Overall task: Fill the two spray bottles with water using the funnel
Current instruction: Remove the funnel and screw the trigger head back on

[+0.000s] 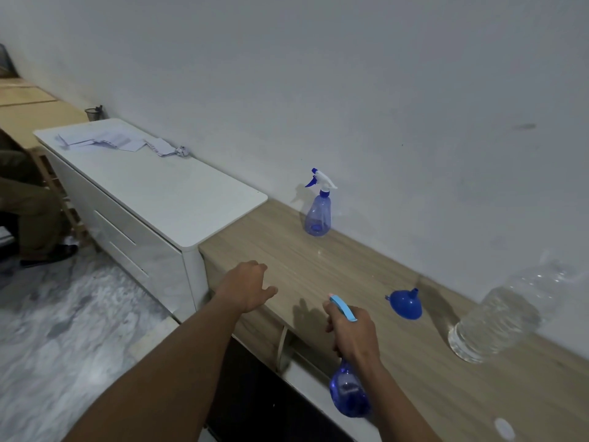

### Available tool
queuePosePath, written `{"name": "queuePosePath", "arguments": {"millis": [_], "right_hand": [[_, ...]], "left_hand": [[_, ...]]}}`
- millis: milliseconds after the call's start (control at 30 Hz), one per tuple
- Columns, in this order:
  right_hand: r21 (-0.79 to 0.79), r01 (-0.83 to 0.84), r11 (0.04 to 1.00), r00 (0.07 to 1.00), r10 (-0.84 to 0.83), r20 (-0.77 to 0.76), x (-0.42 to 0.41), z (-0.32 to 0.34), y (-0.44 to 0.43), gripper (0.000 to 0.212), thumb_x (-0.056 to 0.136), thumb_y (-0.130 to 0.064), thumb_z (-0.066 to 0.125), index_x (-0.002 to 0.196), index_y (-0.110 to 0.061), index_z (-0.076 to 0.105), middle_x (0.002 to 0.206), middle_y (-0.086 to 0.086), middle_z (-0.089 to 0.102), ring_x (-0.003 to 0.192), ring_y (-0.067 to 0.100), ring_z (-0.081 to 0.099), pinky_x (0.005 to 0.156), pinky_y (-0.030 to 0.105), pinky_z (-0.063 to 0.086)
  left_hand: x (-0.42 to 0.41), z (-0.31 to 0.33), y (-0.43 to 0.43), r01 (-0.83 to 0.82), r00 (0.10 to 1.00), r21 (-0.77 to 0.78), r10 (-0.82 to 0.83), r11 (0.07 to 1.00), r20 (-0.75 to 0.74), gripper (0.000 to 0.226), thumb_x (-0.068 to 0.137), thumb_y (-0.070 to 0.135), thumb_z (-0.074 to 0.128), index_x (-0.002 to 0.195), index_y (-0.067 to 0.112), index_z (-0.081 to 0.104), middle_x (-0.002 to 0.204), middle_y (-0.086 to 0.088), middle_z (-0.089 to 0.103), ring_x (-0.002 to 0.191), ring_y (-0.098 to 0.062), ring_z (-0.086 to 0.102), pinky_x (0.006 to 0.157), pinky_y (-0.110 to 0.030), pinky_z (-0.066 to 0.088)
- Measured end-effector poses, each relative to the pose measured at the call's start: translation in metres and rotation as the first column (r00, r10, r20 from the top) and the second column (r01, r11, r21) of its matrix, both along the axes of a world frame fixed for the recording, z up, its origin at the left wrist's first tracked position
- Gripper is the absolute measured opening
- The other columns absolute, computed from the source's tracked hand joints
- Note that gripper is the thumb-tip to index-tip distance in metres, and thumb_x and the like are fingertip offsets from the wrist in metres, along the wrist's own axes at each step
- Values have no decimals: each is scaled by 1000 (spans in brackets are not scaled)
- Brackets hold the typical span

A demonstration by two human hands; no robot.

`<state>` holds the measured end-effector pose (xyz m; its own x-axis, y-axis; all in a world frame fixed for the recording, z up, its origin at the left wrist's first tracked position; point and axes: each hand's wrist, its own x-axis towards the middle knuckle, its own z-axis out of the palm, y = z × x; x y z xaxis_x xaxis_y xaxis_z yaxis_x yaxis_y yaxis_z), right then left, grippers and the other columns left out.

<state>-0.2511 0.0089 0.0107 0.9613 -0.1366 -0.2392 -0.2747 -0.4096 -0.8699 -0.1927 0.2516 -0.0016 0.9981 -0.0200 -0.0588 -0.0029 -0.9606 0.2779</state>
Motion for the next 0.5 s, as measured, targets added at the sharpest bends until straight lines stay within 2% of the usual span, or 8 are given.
{"name": "queuePosePath", "arguments": {"millis": [67,133,300,433,500], "right_hand": [[-10,-23,1000,999,23,24,0,1,-2,50,93,-47,61,84,2,68,75,19,70,48,18,54,43,25,46],[-18,-38,999,999,38,37,-1,3,-4,48,93,-48,60,85,-1,69,83,20,72,50,19,55,43,23,45],[24,-38,999,999,38,2,-3,7,-7,54,93,-49,61,82,4,65,66,8,61,50,19,50,41,21,41],[27,-35,999,999,35,-19,-2,6,-9,50,86,-51,64,69,-4,65,56,4,56,46,18,48,44,28,43],[18,-35,999,999,36,-31,-2,6,-10,55,85,-50,66,72,3,65,55,4,57,45,18,50,45,28,44]], "left_hand": [[0,0,-2,7,1000,-1,-7,1000,-1,71,92,59,56,145,11,49,141,-10,55,130,-26,50,105,-41,46],[0,1,-4,10,1000,-3,-10,1000,-4,71,92,59,57,144,11,49,141,-10,55,130,-27,50,105,-41,46],[0,2,-9,20,1000,0,-20,1000,-16,66,92,58,57,137,10,54,135,-10,58,126,-27,53,102,-43,47],[1,1,-9,19,999,-5,-19,1000,-29,65,92,59,56,135,10,55,134,-10,58,125,-26,53,102,-43,48],[2,1,-7,12,1000,-12,-12,1000,-28,65,92,59,57,136,10,55,134,-10,58,125,-26,53,102,-43,48]]}}
